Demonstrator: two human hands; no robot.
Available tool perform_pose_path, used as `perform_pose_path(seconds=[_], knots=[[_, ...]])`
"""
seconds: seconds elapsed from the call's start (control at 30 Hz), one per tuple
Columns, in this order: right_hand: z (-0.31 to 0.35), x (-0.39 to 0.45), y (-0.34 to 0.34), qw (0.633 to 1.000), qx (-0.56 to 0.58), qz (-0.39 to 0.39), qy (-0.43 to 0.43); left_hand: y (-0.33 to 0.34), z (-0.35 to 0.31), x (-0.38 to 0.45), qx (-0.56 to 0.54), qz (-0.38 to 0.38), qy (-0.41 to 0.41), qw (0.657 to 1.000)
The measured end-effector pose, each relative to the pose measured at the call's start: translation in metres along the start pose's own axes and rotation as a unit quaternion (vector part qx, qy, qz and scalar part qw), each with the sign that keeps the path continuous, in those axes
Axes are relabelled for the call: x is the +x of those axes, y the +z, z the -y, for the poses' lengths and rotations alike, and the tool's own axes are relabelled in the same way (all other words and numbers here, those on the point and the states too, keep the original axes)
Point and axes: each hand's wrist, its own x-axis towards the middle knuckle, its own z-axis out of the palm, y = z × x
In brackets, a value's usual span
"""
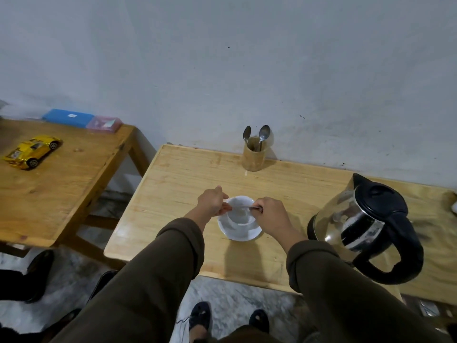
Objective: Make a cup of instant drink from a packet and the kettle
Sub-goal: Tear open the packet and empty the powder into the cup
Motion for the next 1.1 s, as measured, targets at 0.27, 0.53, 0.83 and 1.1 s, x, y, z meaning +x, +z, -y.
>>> perform_pose_path(seconds=[0.27,0.53,0.83,1.1], knots=[[0.011,0.008,-0.01,0.998,-0.036,0.045,0.02,-0.002,0.004,-0.011,0.007,0.014,0.101,0.995],[0.01,0.016,-0.007,0.997,0.018,0.064,0.041,-0.001,0.006,-0.014,0.144,-0.014,0.168,0.975],[0.005,0.024,0.003,0.997,0.014,0.033,0.073,0.0,0.004,-0.007,0.141,-0.015,0.18,0.973],[0.009,0.02,0.001,1.0,-0.001,0.018,0.012,-0.003,0.005,-0.005,0.131,0.014,0.199,0.971]])
